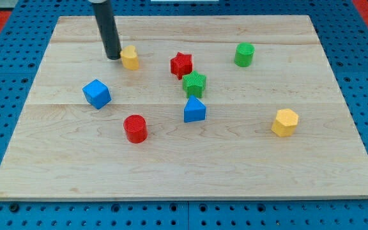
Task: Move the blue cube towards the green star
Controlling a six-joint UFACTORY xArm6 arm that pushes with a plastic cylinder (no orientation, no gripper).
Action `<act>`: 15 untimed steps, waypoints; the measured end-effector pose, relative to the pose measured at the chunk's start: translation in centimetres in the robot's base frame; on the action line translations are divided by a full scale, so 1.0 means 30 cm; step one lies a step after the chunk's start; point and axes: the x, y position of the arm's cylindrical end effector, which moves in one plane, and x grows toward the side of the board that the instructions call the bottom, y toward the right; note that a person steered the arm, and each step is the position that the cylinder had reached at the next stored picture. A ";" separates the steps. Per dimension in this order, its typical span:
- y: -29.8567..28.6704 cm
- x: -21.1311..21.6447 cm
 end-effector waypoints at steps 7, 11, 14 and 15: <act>-0.431 0.306; -0.027 0.361; 0.200 0.344; 0.138 0.400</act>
